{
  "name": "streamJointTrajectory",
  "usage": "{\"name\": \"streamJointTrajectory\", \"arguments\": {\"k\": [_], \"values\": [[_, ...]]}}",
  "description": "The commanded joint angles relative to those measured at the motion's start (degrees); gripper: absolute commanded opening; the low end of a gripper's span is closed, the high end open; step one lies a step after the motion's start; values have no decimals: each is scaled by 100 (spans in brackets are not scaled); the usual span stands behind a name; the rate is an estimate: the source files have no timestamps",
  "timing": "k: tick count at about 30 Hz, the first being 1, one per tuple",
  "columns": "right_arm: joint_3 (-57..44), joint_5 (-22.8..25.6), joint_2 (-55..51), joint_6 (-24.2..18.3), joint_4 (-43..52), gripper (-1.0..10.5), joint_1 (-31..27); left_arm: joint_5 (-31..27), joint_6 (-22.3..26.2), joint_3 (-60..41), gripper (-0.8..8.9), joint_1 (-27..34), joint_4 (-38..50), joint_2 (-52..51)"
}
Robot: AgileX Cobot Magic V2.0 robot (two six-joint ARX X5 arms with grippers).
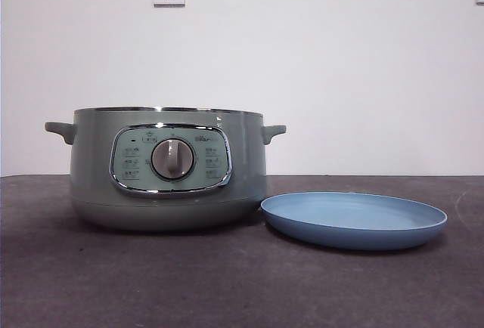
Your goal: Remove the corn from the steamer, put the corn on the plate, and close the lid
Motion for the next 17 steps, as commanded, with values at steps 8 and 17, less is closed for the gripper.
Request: {"name": "streamJointTrajectory", "arguments": {"k": [8,17], "values": [[57,219,612,796,1729,600,1064,-17,83,94,-8,2,-28,-402],[1121,1248,2107,822,1932,600,2299,66,87,94,-8,2,-122,-402]]}}
